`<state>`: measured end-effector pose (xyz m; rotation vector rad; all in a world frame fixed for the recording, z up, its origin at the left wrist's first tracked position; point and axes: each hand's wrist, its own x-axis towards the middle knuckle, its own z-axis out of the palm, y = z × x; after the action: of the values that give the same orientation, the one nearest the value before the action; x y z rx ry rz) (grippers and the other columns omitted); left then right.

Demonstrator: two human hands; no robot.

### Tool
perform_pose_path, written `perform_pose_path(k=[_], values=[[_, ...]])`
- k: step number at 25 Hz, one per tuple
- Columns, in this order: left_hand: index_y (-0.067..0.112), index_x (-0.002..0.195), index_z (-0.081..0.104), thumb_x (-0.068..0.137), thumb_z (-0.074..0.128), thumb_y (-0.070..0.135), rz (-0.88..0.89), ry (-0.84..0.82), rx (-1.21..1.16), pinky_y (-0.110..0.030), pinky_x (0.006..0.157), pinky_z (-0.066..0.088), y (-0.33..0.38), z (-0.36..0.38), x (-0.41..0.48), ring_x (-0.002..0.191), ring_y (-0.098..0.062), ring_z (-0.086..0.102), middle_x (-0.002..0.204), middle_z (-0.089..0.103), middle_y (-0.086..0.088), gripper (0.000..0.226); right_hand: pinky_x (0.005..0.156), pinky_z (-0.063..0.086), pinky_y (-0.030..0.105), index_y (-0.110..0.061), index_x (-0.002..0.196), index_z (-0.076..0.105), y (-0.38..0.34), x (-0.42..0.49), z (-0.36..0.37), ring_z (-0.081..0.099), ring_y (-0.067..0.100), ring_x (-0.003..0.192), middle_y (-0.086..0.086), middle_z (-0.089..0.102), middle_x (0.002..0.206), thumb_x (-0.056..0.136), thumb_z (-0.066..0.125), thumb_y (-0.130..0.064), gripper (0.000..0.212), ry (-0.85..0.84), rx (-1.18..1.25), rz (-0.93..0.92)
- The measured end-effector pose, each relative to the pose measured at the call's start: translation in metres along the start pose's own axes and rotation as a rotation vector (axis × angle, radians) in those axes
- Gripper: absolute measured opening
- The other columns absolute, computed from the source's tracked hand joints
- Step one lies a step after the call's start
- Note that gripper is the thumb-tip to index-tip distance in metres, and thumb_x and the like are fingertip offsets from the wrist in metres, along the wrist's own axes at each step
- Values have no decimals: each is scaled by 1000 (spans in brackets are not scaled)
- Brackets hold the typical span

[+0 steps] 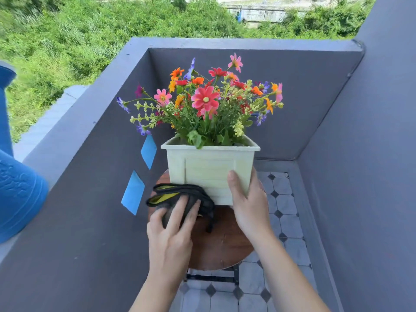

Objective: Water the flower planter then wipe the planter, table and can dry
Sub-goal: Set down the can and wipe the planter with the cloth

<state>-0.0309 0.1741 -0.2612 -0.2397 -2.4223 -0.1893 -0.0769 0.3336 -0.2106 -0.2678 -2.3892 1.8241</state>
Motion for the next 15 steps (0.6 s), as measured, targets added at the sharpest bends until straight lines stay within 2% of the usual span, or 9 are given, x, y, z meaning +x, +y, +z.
perform_pose_path(k=[2,4,6,8,9,11,13,15], values=[[18,122,56,87,31,-5,-97,68,-12,-44,78,43,-5,-6,22,90,-34,41,135,41,-3,49,70,34,-7,-26,139,42,1,-2,0,46,-32,88,-33,52,102,81,43,-59,66,-14,13,-11],[19,125,55,80,41,-7,-131,97,-23,-42,76,39,-3,-7,45,91,-35,42,137,39,-4,54,70,35,-5,-27,140,39,1,-1,0,46,-32,88,-35,50,101,82,43,-58,66,-30,12,-9],[22,124,53,80,33,-8,-29,55,-19,-44,71,42,-7,-5,44,90,-39,50,137,41,-2,57,77,39,2,-32,142,34,0,0,-2,48,-26,92,-35,50,105,80,40,-63,69,-59,-7,-7],[23,122,53,79,32,-9,116,-5,-10,-45,69,45,-19,-7,31,86,-42,57,135,44,-1,57,88,44,19,-34,144,30,0,3,-4,53,-12,101,-24,55,119,79,38,-66,73,-96,-16,-1],[21,120,56,77,33,-9,158,-19,-1,-45,70,44,-25,-11,25,86,-42,57,134,48,-2,57,91,43,23,-34,145,27,0,3,-5,52,-10,104,-18,54,125,80,38,-66,73,-117,-16,2],[13,111,65,79,30,-8,110,12,-8,-40,73,41,-35,-24,32,86,-37,51,125,60,-10,53,92,37,17,-34,146,24,-1,1,-7,45,-21,103,-18,51,132,81,39,-65,73,-160,-14,0],[8,106,70,88,24,-2,15,69,-59,-37,74,40,-35,-34,53,84,-32,41,117,65,-15,50,89,34,4,-32,146,25,-2,-1,-8,38,-32,102,-21,49,132,84,40,-60,70,-189,-11,-16],[10,108,71,86,31,-5,66,101,-77,-35,76,40,-31,-37,73,83,-30,38,118,65,-13,48,93,33,1,-29,145,29,-4,-1,-10,39,-29,107,-25,49,129,86,43,-53,65,-215,29,-23]])
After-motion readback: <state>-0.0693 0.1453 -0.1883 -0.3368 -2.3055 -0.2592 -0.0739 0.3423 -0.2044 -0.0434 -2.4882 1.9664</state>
